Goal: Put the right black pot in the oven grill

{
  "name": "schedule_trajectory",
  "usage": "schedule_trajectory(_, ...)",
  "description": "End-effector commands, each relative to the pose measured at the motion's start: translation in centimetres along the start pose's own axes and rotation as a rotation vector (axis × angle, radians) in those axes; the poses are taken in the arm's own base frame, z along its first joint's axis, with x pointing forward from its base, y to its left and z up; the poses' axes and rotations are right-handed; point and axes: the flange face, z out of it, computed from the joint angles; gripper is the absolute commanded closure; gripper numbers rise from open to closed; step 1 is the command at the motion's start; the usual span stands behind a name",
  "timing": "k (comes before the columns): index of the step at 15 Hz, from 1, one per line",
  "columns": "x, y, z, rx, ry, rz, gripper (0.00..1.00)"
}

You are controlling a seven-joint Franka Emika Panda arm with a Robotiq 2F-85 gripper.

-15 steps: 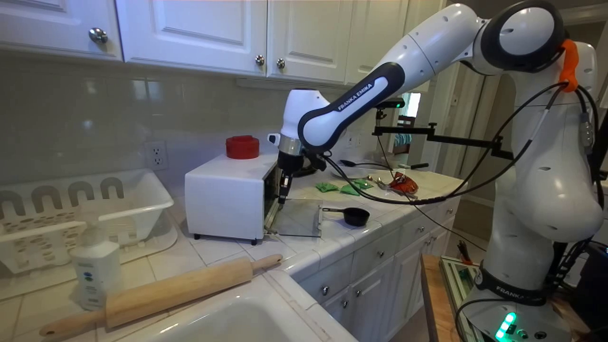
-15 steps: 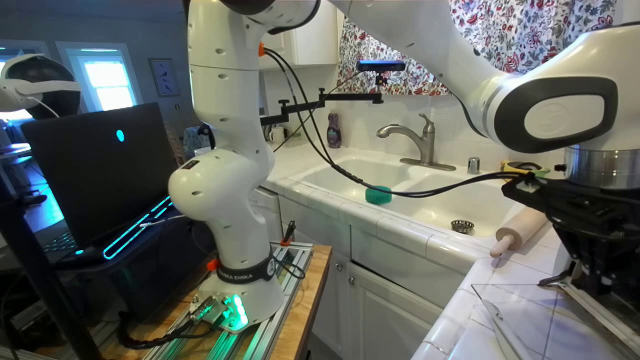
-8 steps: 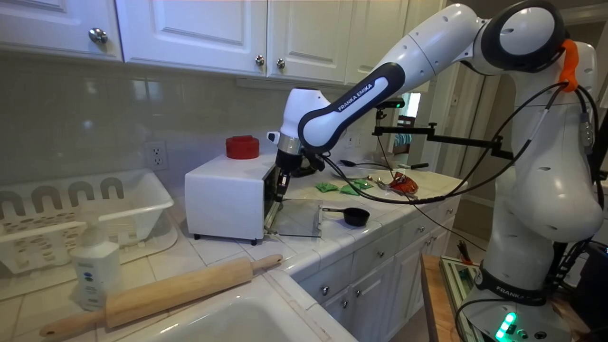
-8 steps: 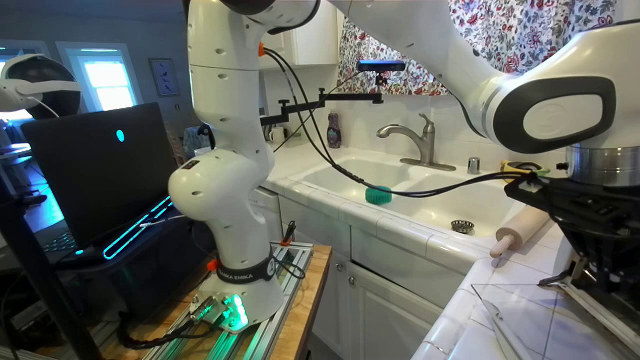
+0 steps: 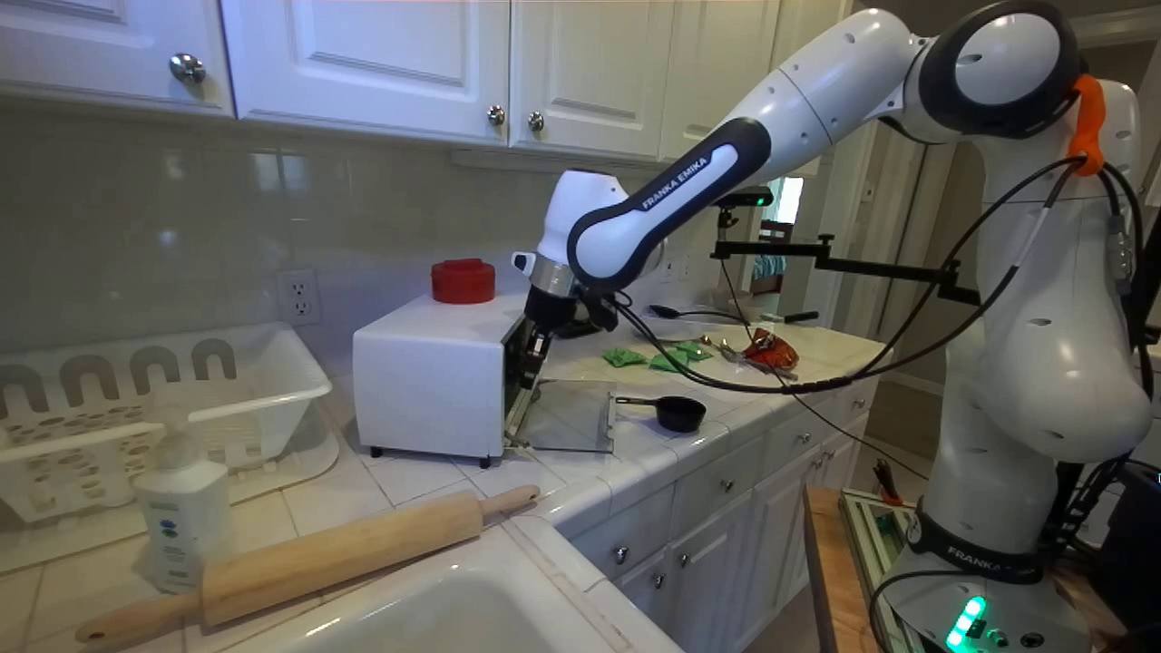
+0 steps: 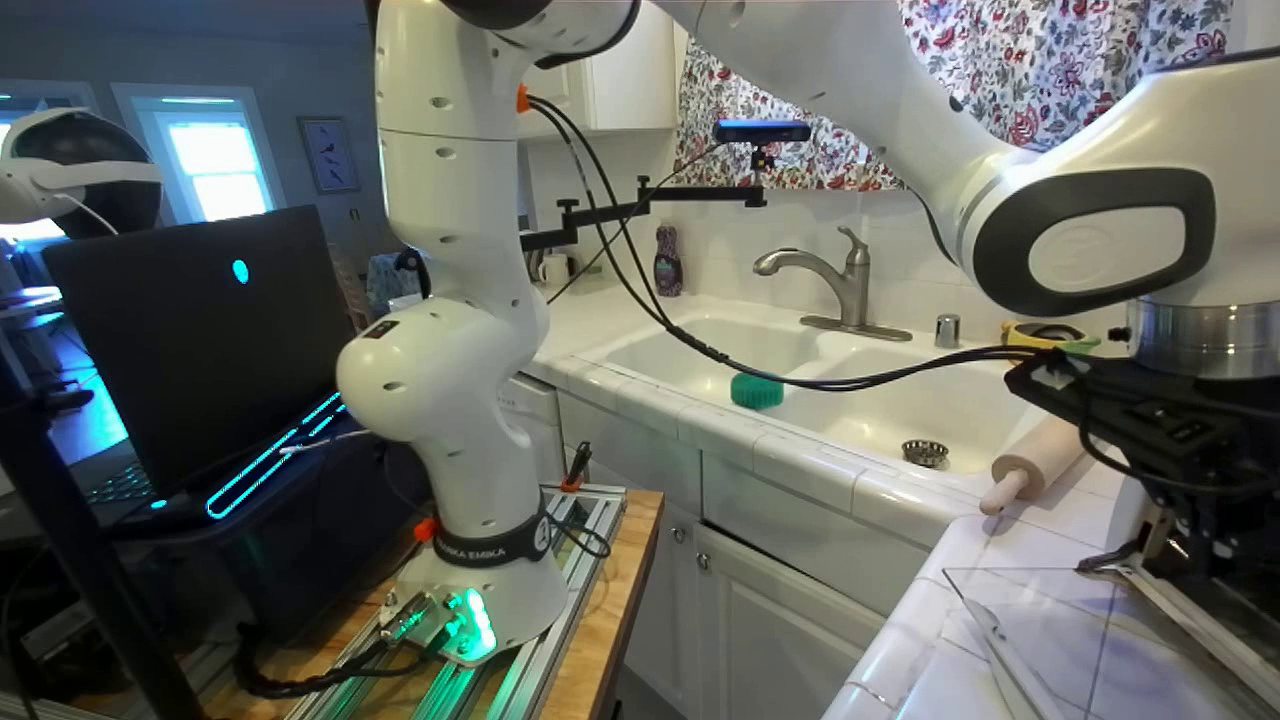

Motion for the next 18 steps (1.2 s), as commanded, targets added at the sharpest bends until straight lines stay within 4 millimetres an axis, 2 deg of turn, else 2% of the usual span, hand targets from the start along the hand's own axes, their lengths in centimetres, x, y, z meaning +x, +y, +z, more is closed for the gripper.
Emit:
schedule_trajectory(1,-0.1,0.2,0.3,0.004,0.056,0.019,1.00)
schedule_trajectory(10,0.0,0.9,1.0,-0.019,0.087,0.030,1.00)
schedule_trajectory(15,-1.7,1.3,-0.5,-0.098,-0.003,0.035,1.00)
schedule_trajectory(18,-3.5,0.8,-1.8,-0.126,-0.155,0.073,1.00)
